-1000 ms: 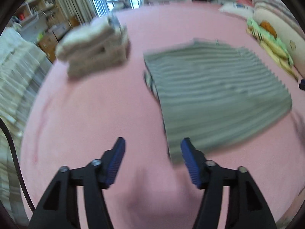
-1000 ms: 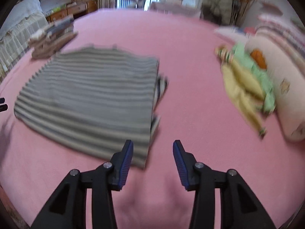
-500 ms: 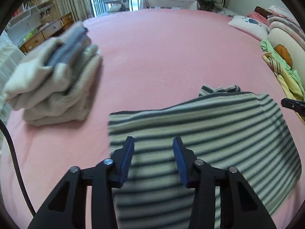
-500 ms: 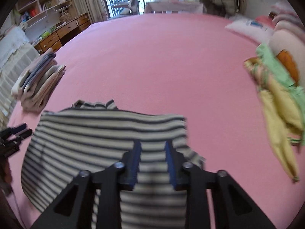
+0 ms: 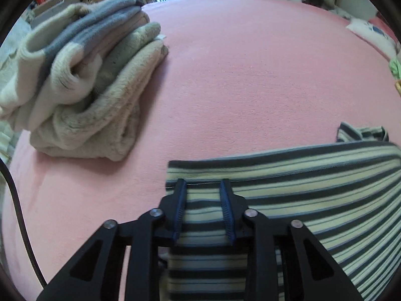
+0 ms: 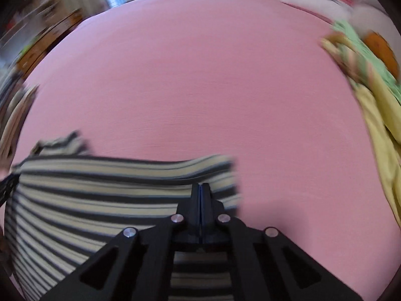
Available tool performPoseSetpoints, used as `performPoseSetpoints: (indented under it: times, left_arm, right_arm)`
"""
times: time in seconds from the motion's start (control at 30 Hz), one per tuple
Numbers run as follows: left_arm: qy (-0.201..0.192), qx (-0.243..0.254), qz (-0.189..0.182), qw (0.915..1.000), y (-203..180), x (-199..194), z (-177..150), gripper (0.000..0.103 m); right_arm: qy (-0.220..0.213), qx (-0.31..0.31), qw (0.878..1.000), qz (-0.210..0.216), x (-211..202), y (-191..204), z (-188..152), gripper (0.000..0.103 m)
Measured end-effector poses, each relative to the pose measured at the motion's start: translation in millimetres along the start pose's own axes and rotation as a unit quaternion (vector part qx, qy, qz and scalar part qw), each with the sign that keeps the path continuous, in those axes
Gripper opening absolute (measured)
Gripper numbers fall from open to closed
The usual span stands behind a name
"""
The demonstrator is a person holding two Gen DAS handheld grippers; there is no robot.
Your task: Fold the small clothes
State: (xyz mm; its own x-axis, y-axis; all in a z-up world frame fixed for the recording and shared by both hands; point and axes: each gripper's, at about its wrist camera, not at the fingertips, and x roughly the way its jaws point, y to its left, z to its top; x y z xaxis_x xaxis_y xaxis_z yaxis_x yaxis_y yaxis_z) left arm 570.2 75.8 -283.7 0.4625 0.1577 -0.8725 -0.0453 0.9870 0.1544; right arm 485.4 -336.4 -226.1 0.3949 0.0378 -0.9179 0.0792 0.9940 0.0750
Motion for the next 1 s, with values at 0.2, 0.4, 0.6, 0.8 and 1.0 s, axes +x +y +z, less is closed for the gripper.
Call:
performPoseSetpoints:
  times: [0.2, 0.4, 0.6, 0.8, 1.0]
  left_arm:
    - [-0.02, -0.007, 0.033, 0.9992, 11.2, -33.5, -9.2, 0.021]
    - [-0.06, 0.007, -0.038, 0.9974, -1.2, -122.7, -57.2, 0.023]
    - [-0.037, -0.007, -0.122, 0.9919, -29.5, -177.4, -147.9, 0.025]
    - [-0.009, -0.042, -0.115, 0.9925, -42.6, -163.2, -208.1, 0.025]
    - [0.017, -0.076, -0.074, 0.9942, -1.9, -136.8, -230.8, 0.017]
  right_arm:
    - [-0.026, 0.02, 0.999, -0.029, -44.8, -32.2, -21.7, 0.002]
    - [-0.056, -0.039, 0.995, 0.073, -116.8, 19.6, -76.4, 0.002]
    - [-0.044, -0.112, 0.978, 0.17, -157.8, 99.0, -155.1, 0.002]
    - [-0.02, -0.123, 0.971, 0.206, -138.3, 137.5, -198.9, 0.002]
    - [0.009, -0.024, 0.988, 0.154, -99.7, 61.5, -207.8, 0.0]
